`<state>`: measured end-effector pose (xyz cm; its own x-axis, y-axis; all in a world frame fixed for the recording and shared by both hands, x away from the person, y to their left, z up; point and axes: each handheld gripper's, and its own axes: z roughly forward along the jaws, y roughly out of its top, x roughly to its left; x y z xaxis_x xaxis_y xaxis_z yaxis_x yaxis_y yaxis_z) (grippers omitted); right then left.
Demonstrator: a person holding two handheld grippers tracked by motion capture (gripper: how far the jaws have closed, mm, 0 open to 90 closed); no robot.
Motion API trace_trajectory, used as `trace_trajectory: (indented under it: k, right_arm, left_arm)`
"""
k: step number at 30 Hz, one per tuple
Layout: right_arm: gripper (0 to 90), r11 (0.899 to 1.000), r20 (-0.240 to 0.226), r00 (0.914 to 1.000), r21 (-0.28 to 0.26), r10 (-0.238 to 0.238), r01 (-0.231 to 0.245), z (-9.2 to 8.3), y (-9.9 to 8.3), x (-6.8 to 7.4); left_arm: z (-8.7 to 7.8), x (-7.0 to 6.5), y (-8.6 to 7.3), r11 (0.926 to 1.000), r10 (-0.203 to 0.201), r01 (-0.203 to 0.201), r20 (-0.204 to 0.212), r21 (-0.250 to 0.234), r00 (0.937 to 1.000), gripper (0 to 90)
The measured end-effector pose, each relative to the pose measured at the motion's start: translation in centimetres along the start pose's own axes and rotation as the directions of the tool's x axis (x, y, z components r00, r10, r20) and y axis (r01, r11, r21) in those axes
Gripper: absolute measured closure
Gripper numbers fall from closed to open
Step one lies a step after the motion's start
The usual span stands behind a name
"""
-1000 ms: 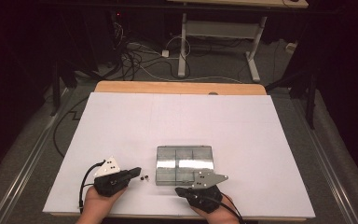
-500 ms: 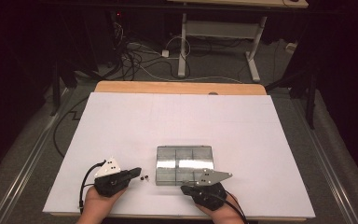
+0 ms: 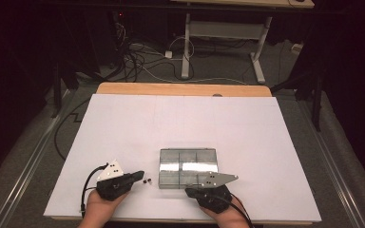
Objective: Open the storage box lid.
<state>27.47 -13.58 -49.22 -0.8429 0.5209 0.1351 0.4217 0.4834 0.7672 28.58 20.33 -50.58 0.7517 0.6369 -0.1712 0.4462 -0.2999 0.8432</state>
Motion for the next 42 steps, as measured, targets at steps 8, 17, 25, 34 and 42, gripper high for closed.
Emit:
trace_trajectory:
  k: [8, 17, 25, 34, 42]
  right_arm:
    - [90.0, 1.0, 0.011, 0.9999, -0.006, 0.013, -0.013, -0.1, -0.1, -0.1]
    - [90.0, 0.999, 0.0, 0.9998, -0.026, 0.021, -0.021, -0.3, -0.1, -0.1]
    - [90.0, 0.999, 0.0, 1.0, -0.047, 0.004, -0.004, -0.4, -0.1, 0.0]
    - [90.0, 0.998, 0.0, 1.0, -0.055, -0.006, 0.006, -0.5, -0.1, 0.1]
    - [90.0, 0.998, 0.003, 0.9999, -0.065, -0.012, 0.012, -0.6, 0.1, 0.3]
  left_arm:
    - [0.0, 0.0, 0.0, 1.0, -0.003, 0.003, 0.0, 0.001, 1.0, 87.1]
    - [0.0, 0.0, 0.0, 1.0, 0.0, 0.0, 0.001, -0.001, 1.0, 87.2]
    - [0.0, 0.0, 0.0, 1.0, 0.006, -0.006, 0.007, 0.0, 1.0, 87.2]
    - [-0.1, -0.3, 0.1, 0.9999, 0.009, -0.009, 0.019, -0.006, 0.9998, 87.2]
    - [0.1, -1.2, 0.4, 0.9998, 0.02, -0.019, 0.054, -0.009, 0.9984, 87.2]
